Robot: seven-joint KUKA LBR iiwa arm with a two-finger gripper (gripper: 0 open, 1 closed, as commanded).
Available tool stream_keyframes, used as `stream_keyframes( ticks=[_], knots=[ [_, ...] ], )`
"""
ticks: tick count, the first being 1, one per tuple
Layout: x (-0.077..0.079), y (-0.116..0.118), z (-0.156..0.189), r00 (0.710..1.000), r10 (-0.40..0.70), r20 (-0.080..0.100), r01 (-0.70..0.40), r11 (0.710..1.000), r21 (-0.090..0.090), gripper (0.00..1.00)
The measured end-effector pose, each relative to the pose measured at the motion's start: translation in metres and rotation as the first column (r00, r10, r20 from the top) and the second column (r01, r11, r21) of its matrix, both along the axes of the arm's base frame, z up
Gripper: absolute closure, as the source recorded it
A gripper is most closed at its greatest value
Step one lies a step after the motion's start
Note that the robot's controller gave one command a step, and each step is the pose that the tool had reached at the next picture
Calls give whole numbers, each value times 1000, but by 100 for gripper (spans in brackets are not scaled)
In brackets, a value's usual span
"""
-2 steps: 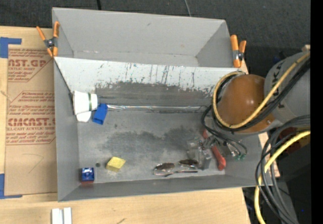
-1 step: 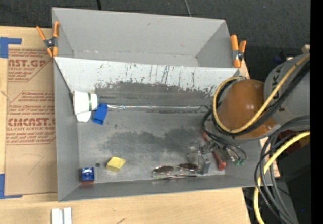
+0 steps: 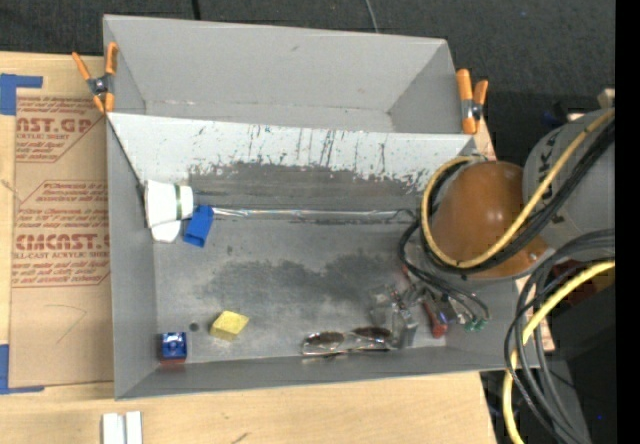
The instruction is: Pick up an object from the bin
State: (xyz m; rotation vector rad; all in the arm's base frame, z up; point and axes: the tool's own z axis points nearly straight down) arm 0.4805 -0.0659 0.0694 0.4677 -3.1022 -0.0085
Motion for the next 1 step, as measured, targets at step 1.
stream_keyframes(
  ticks=[1],
  knots=[
    [6, 0, 0, 990, -139, -1, 139, 990, 0, 100]
  ],
)
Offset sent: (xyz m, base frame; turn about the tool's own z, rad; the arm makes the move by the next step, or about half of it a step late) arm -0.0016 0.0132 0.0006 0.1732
